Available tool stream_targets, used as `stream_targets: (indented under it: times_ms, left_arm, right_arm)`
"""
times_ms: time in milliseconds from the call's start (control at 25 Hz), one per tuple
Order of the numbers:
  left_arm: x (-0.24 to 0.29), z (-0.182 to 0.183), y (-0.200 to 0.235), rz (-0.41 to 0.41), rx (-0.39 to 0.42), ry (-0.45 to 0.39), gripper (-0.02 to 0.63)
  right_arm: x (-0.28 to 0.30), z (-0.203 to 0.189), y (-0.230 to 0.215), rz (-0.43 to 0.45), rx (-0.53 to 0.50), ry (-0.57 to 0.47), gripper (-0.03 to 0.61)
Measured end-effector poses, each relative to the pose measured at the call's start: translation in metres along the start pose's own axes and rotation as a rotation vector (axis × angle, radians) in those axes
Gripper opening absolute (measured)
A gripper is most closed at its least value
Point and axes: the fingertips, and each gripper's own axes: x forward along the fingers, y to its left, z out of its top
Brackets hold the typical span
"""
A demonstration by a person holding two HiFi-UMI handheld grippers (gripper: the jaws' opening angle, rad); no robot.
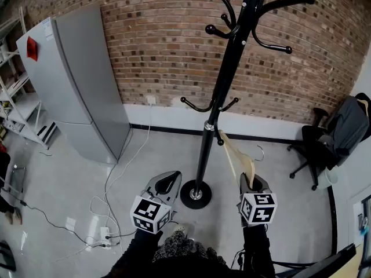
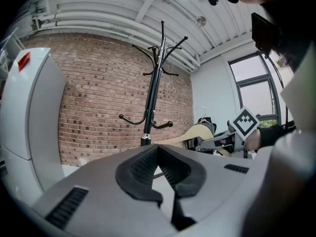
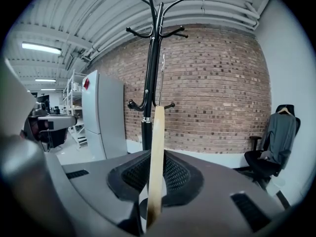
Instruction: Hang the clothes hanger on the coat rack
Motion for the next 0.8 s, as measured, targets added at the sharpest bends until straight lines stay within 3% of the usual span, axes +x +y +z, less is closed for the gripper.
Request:
stream_targets:
  times_ms: [360,800]
  left_arm:
    - [0.063,0.017,0.051,-0.052,0.005,-0.023,0.008]
    - [0.1,0.013,0.103,-0.053,-0.007,0.002,0.008]
  right_arm:
    - [0.078,0.026,-0.007,-0.024,-0.018,0.021,0.052]
    - [0.16,0.04,-0.009,-0.013,-0.044,0.065,0.052]
